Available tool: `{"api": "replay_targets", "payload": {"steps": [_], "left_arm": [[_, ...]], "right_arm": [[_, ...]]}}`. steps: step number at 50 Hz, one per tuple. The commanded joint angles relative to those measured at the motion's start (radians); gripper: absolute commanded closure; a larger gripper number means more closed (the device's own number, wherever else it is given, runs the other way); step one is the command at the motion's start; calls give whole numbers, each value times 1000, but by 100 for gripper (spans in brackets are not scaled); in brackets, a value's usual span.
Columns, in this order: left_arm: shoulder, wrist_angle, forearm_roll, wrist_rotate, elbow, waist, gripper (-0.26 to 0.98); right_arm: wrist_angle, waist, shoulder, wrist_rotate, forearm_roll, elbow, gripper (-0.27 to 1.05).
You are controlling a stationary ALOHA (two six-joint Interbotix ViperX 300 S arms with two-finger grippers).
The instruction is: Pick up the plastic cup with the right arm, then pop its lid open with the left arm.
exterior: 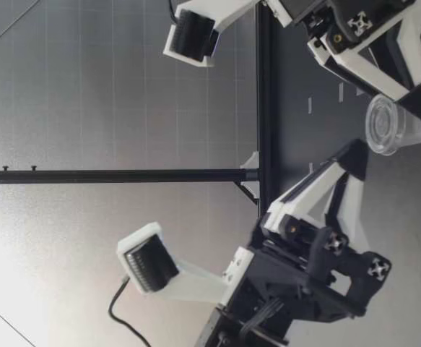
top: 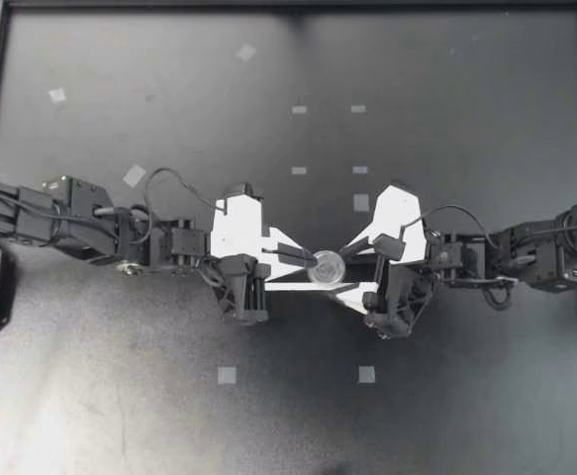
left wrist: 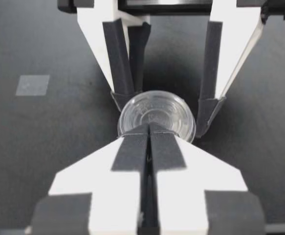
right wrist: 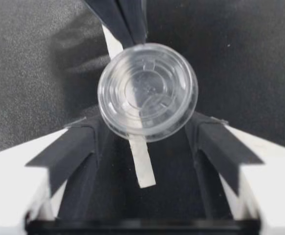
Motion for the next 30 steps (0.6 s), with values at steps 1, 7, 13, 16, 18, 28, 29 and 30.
{"api": "replay_targets", "payload": {"steps": [1, 7, 13, 16, 18, 28, 29, 30], "left_arm": [[-11, -11, 0, -2, -20, 5, 77], [5, -12, 0, -2, -28, 5, 77], [11, -12, 0, -2, -29, 5, 77], [12, -12, 0, -2, -28, 5, 77], [12, -12, 0, -2, -26, 5, 77], [21, -12, 0, -5, -28, 5, 77], [21, -12, 0, -5, -28, 5, 77], [25, -12, 0, -5, -29, 5, 77]], "right_arm": [[-3, -11, -11, -2, 2, -14, 10], [-3, -12, -11, -2, 2, -15, 10], [-3, -12, -8, -2, 0, -15, 10], [-3, -11, -11, -3, 2, -15, 10], [-3, -11, -8, -3, 0, -17, 10], [-3, -12, -11, -3, -2, -18, 10], [-3, -12, -11, -3, 0, -18, 10], [-2, -12, -12, -3, -2, -18, 10]]}}
